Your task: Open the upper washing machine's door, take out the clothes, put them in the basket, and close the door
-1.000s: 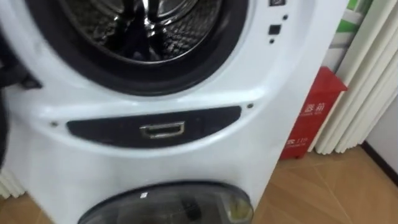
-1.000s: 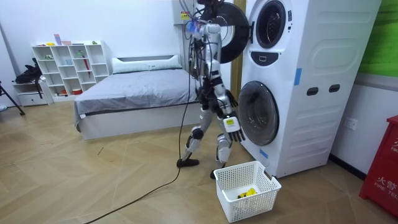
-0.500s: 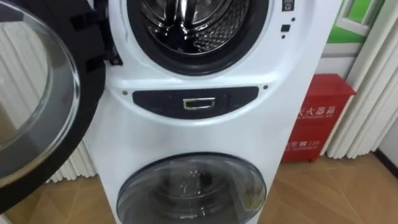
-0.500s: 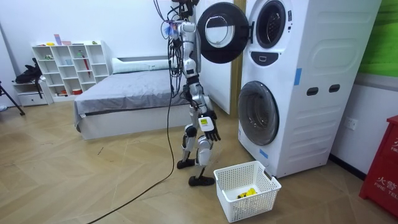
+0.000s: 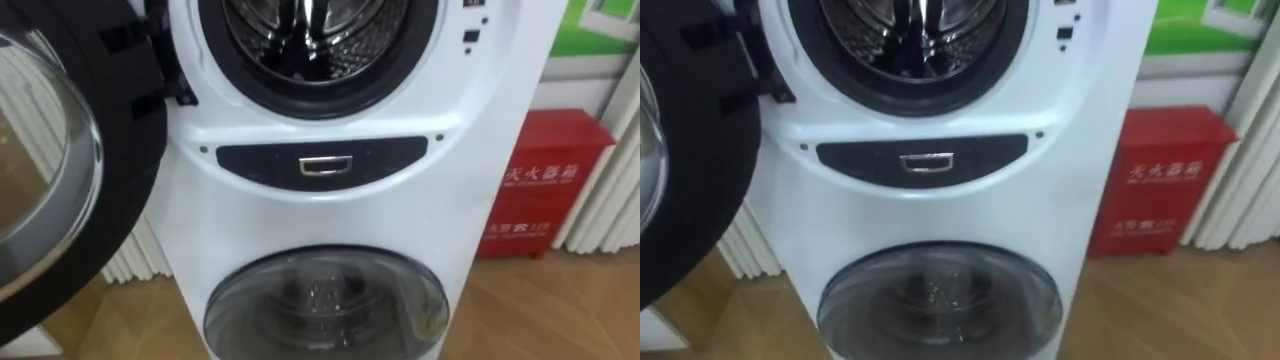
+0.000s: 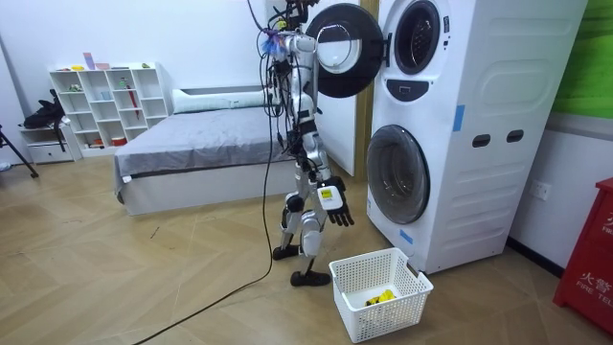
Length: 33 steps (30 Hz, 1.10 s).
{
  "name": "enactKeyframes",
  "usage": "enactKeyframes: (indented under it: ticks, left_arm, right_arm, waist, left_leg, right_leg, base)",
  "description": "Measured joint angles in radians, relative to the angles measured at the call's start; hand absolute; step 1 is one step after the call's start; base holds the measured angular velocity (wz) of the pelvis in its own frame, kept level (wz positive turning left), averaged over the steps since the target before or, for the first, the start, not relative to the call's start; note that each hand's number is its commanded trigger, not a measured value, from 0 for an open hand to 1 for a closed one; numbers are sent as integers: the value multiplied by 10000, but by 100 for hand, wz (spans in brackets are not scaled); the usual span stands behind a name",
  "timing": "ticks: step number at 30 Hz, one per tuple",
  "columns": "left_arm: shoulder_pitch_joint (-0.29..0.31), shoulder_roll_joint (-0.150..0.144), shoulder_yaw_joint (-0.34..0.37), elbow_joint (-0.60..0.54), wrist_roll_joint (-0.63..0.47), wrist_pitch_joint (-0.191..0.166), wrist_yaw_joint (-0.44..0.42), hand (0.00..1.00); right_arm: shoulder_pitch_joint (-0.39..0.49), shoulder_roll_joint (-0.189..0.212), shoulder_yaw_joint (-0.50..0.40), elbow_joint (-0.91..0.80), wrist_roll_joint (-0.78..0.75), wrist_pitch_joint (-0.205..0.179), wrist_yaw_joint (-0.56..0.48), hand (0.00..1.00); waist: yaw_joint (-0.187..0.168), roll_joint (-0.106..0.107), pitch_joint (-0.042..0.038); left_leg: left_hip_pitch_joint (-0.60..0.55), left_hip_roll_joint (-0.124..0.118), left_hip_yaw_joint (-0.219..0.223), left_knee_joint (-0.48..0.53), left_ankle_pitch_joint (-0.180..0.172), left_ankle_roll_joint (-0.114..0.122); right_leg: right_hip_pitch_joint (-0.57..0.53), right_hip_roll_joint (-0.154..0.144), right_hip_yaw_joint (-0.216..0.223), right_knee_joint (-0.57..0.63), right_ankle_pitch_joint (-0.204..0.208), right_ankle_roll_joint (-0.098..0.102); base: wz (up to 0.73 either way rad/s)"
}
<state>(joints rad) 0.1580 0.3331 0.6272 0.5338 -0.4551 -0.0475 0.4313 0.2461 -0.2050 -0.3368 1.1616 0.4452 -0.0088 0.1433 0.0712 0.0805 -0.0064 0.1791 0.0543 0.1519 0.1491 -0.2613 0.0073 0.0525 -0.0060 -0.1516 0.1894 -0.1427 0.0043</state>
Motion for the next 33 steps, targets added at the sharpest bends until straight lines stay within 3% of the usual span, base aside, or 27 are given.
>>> enactKeyframes:
  ticks: [6,9,15,18,24,30,33]
  left_arm:
    - [1,113,561,-2158,-68,-32,450,0]
    - [-168,511,567,-2873,399,35,637,0]
    - [-172,648,551,-3448,769,183,661,0]
    - [-172,653,546,-3677,841,482,676,0]
    - [-201,655,182,-3782,1839,637,902,0]
    - [-213,655,110,-3988,2421,675,1339,0]
    - [-216,655,92,-4028,2771,688,1465,0]
  right_arm:
    - [125,10,-4,-66,-209,-3,46,0]
    - [123,16,-2,-82,-502,-30,143,0]
    - [158,61,-17,-81,-851,-22,420,0]
    - [167,44,-20,-82,-1179,-20,561,0]
    - [150,16,-3,-43,-1933,18,1037,0]
    - [-101,-130,-4,21,-2276,-36,1234,0]
    - [-165,-155,8,8,-2606,-112,1426,0]
  waist:
    - [279,31,15]
    - [259,-25,55]
    - [107,-292,159]
    - [90,-296,164]
    - [-150,-312,181]
    - [-570,-508,306]
    - [-694,-548,321]
  left_leg:
    - [-75,-45,-270,45,3,0]
    - [-73,-56,-499,42,3,0]
    - [-196,-90,-716,65,2,1]
    - [-212,-94,-747,83,2,2]
    - [-324,-127,-1055,168,3,6]
    - [-374,-174,-1287,208,46,27]
    - [-479,-209,-1311,225,73,52]
  right_leg:
    - [14,-67,-167,-48,-91,37]
    - [140,-75,-246,-107,-91,38]
    - [183,-119,-438,-211,-89,41]
    - [175,-119,-439,-206,-84,48]
    - [154,-155,-459,-178,-86,58]
    - [202,-212,-421,-177,-77,73]
    - [132,-253,-403,-181,-57,105]
  base:
    - [12]
    - [12]
    - [12]
    - [6]
    - [19]
    - [15]
    - [7]
